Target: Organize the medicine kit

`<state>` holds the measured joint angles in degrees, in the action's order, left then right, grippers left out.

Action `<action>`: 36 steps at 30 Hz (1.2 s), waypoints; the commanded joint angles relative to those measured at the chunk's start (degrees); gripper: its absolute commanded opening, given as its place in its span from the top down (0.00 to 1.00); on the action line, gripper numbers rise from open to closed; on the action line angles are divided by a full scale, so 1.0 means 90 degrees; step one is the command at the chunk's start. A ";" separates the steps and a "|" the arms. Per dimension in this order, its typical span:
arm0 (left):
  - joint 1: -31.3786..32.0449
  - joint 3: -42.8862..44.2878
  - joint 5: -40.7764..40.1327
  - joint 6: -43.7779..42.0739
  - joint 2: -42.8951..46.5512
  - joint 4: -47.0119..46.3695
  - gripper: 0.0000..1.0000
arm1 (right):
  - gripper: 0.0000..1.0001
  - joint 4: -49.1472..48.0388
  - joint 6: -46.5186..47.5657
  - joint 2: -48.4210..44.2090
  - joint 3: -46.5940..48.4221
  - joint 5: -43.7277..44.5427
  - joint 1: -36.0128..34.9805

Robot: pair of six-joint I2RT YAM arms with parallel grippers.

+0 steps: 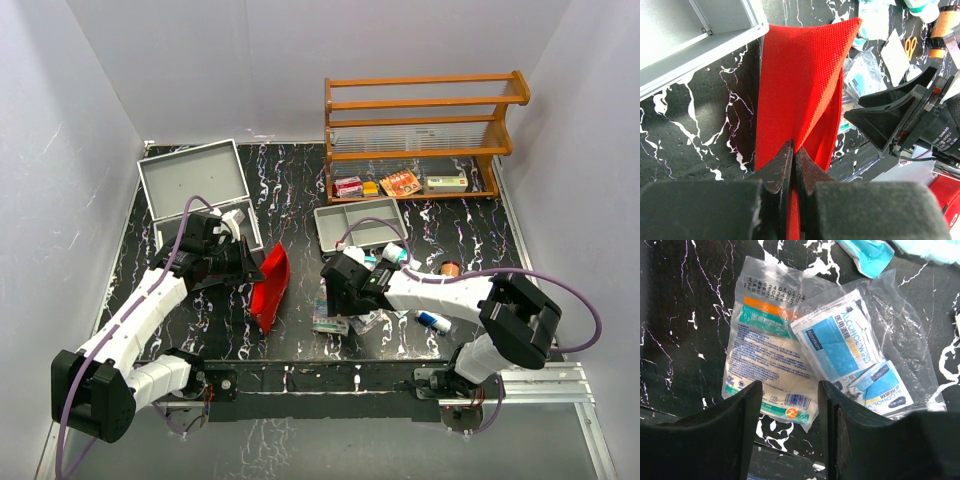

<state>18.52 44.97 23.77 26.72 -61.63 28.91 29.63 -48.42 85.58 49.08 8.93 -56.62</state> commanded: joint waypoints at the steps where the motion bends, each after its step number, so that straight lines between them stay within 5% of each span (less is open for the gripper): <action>1: 0.0028 -0.0018 0.0035 0.0029 0.0156 0.0050 1.00 | 0.55 0.0117 -0.0263 -0.0033 0.0278 0.0060 -0.0086; 9: 0.0022 -0.0029 -0.0221 0.0050 0.0247 0.0200 1.00 | 0.52 0.1278 -0.0612 0.0826 0.1509 0.1063 -0.0628; 23: 0.0024 -0.0282 -0.0490 0.0434 0.0859 0.0577 1.00 | 0.54 0.1629 -0.0616 0.2127 0.2442 0.1207 -0.0851; 36: 0.0022 -0.0309 -0.1004 0.0708 0.1204 0.0869 1.00 | 0.53 0.2069 -0.0590 0.2057 0.2954 0.1888 -0.1179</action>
<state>18.52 42.30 15.99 31.99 -53.06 34.54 48.49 -54.06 105.34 73.43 23.00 -66.46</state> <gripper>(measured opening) 0.010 0.479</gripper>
